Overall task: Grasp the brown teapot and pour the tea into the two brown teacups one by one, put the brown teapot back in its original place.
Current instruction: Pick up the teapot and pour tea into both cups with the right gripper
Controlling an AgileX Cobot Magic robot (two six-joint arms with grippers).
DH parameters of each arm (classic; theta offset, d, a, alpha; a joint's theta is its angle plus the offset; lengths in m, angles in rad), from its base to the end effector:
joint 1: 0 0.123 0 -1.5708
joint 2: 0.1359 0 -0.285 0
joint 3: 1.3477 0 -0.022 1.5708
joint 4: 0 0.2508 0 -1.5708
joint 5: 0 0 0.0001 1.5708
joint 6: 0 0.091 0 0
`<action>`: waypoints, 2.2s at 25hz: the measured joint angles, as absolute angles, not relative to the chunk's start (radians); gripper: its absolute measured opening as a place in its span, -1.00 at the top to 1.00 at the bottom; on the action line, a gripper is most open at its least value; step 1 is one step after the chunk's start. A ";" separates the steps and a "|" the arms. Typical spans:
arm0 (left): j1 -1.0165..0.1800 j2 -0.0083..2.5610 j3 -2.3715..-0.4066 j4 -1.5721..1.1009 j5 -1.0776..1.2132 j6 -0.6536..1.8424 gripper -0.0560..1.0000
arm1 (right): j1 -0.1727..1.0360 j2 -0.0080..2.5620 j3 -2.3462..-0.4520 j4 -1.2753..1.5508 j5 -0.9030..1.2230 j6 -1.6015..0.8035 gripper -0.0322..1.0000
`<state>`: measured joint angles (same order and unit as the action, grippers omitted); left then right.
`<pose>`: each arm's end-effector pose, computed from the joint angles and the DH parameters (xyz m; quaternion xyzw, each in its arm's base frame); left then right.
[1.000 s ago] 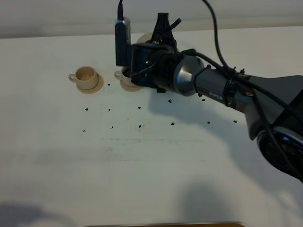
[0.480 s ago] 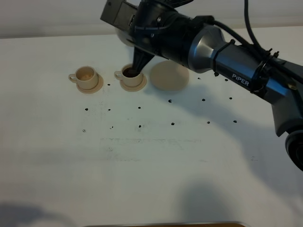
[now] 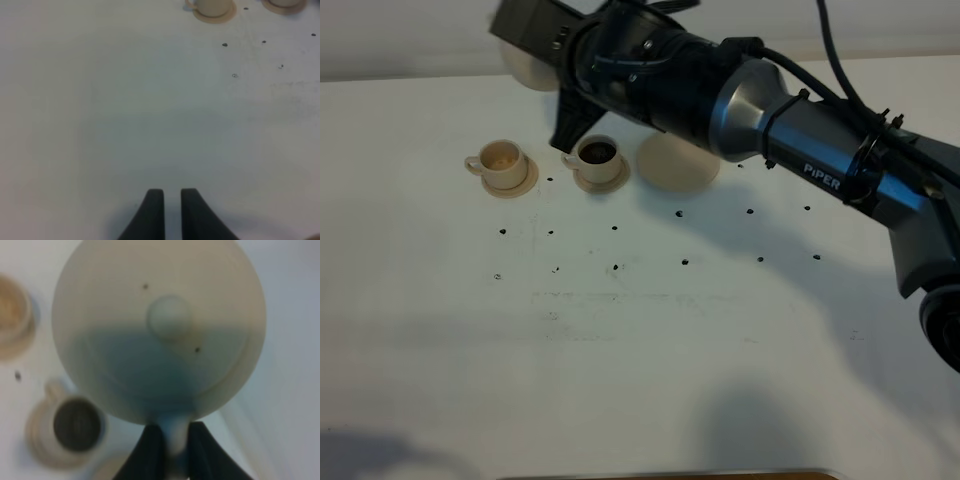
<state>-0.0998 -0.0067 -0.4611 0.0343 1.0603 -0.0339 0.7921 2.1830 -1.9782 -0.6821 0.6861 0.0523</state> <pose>-0.0012 0.0029 0.2665 0.0280 0.8608 -0.0168 0.5078 0.3842 0.3376 0.2716 -0.4658 0.7567 -0.1231 0.4419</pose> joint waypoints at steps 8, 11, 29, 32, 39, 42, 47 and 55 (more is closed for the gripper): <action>-0.100 -0.007 -0.461 0.034 1.060 -0.034 0.77 | 0.824 2.186 -1.978 -0.864 0.603 0.095 0.71; -0.100 -0.007 -0.461 0.034 1.060 -0.034 0.77 | 0.823 2.187 -1.944 -0.935 0.571 0.102 0.71; -0.100 -0.007 -0.461 0.034 1.060 -0.034 0.77 | 0.823 2.264 -1.860 -1.169 0.434 0.142 0.71; -0.100 -0.007 -0.461 0.034 1.060 -0.034 0.77 | 0.823 2.273 -1.859 -1.192 0.427 0.142 0.71; -0.100 -0.007 -0.461 0.034 1.060 -0.034 0.77 | 0.819 2.294 -1.859 -1.269 0.421 0.144 0.71; -0.100 -0.007 -0.461 0.034 1.060 -0.034 0.77 | 0.813 2.304 -1.859 -1.298 0.417 0.144 0.71; -0.100 -0.007 -0.461 0.034 1.060 -0.034 0.77 | 0.798 2.319 -1.859 -1.349 0.416 0.144 0.71; -0.100 -0.007 -0.461 0.034 1.060 -0.034 0.77 | 0.770 2.355 -1.859 -1.441 0.407 0.144 0.71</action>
